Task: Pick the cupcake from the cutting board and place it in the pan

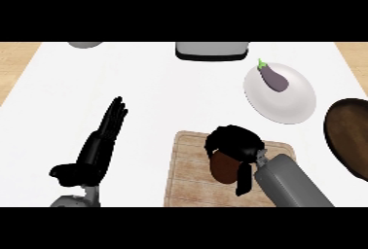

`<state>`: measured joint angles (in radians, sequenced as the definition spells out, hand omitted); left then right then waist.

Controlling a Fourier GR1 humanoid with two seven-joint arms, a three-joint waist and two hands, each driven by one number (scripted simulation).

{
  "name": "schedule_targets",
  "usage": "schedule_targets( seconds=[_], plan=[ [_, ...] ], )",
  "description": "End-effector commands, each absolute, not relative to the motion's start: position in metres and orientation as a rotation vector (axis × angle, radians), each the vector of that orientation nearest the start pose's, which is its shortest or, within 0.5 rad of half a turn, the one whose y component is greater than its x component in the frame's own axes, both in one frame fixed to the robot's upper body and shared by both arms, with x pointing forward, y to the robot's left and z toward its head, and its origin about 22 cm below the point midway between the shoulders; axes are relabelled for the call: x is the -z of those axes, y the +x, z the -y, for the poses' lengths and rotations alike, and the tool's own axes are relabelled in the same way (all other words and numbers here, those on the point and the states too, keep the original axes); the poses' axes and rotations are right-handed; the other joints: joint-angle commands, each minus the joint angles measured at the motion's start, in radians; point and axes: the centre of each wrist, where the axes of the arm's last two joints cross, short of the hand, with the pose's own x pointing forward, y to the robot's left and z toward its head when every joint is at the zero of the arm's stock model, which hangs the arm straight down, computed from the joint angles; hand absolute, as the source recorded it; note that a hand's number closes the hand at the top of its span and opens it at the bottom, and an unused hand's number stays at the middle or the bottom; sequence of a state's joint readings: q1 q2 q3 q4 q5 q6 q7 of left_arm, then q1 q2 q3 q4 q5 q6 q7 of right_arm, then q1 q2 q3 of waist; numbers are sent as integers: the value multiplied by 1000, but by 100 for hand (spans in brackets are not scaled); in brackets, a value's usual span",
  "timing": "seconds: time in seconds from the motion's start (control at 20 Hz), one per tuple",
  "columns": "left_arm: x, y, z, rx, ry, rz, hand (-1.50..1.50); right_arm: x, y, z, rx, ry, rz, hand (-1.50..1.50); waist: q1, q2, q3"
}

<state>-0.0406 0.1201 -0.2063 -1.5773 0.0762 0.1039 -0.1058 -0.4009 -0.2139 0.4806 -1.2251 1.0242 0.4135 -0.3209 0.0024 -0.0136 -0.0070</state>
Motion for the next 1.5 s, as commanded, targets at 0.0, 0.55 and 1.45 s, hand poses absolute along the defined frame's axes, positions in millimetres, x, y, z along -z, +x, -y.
schedule_targets(
  seconds=[0.0,0.55,1.45],
  plan=[
    [12,238,-204,120,-34,1681,0,8,294,162,-1868,-204,1392,150,-2,13,7],
    [2,228,-230,28,40,1669,0,-7,196,295,-1508,-561,1445,150,-112,-14,6],
    [-18,234,-213,115,-49,1688,0,-85,100,403,-649,-761,1710,150,-8,12,8]
  ],
)
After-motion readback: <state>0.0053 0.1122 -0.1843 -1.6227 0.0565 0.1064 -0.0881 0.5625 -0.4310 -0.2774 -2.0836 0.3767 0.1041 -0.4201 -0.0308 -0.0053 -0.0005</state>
